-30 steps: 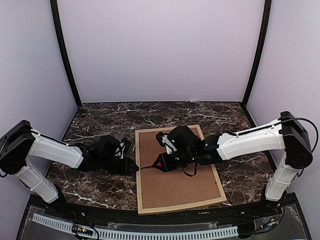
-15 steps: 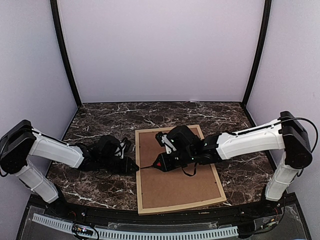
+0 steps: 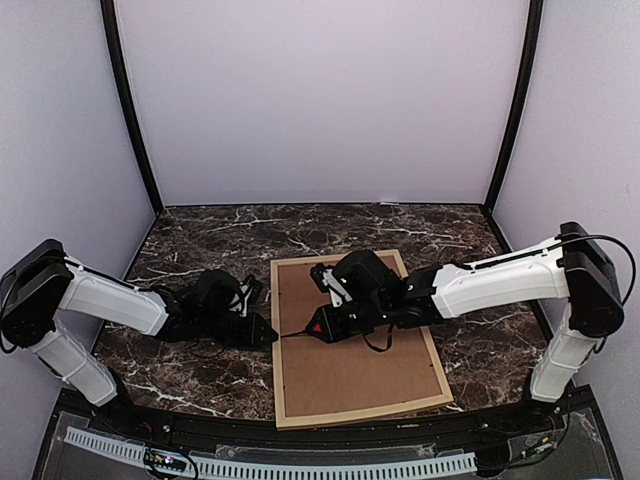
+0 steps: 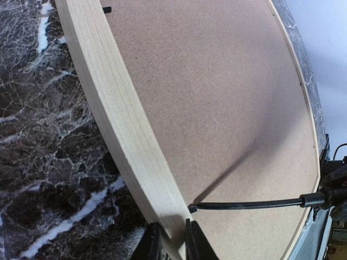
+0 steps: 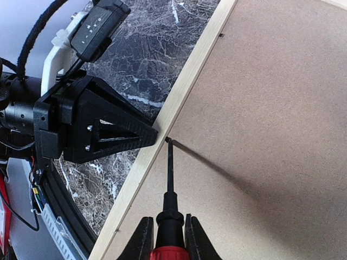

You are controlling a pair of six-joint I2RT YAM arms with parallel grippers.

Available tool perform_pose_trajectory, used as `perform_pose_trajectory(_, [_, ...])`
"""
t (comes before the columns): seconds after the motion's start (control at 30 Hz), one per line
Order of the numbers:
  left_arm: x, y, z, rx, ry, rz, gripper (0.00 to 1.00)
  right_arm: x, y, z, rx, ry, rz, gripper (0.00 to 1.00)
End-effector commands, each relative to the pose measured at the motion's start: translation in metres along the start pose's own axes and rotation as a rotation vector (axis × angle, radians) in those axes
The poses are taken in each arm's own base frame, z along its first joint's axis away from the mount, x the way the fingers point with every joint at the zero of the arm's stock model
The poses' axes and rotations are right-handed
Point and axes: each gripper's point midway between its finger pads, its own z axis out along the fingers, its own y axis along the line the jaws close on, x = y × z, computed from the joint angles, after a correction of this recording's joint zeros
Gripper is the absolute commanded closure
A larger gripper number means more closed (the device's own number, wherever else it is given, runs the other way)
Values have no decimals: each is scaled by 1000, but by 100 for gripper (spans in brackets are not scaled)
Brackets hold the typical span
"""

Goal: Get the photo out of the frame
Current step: Hold the photo frame at the center of the board, then release the fastener from the backboard.

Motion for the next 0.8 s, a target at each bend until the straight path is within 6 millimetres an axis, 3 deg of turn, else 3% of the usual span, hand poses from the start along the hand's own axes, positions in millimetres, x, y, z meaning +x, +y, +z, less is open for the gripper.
perform_pose_trajectory(0.0, [5, 6, 6, -21, 25, -5, 83, -18, 31, 3, -97, -52, -33, 100])
perform_pose_trajectory(0.77, [13, 10, 10, -10, 44, -17, 86, -32, 57, 1, -204, -91, -43, 100])
